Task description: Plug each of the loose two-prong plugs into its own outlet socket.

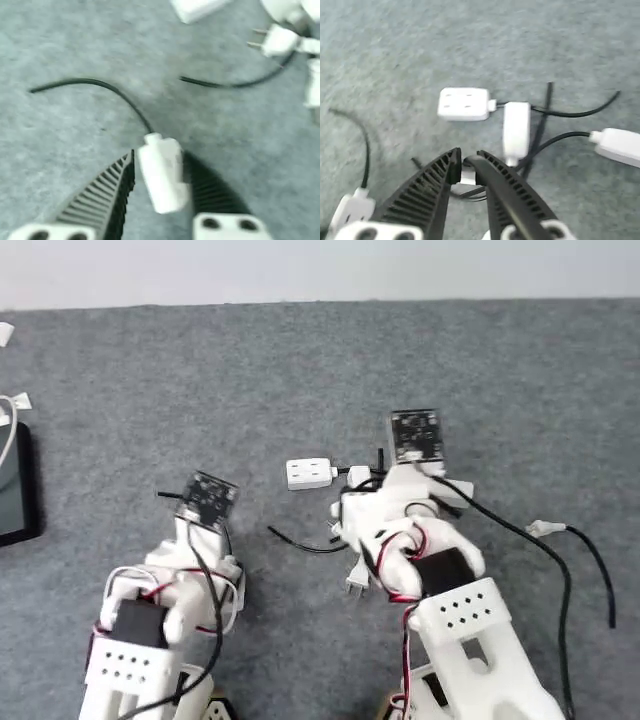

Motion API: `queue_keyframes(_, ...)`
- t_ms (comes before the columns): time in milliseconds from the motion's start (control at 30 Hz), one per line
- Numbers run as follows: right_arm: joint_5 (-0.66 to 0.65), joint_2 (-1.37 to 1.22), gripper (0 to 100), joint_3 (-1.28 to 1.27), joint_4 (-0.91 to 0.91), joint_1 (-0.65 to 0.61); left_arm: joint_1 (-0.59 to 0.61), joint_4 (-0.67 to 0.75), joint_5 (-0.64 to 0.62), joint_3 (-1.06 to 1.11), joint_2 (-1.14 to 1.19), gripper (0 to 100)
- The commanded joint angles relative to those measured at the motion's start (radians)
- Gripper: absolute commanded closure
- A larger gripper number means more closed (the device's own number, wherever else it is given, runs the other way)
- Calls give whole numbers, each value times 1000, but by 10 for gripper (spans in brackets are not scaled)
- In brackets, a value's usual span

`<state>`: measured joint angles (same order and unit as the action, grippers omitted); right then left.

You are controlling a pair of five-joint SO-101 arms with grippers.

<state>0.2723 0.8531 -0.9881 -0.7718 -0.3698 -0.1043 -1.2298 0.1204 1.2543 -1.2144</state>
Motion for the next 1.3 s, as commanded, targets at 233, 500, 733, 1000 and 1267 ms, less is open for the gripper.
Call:
queue_keyframes(233,-15,28,991,57,-19,62,-124,95,-118,-19,281,795)
queue_keyframes(500,-15,25,991,57,-19,62,-92,236,-118,-44,575,797)
queue_keyframes(733,-25,25,989,57,-16,61,26,238,-110,-76,598,797)
queue_keyframes(1000,-43,25,990,57,-18,61,34,238,-110,-76,597,797)
queue_keyframes(1267,-61,25,990,57,-19,24,52,236,-109,-74,529,797)
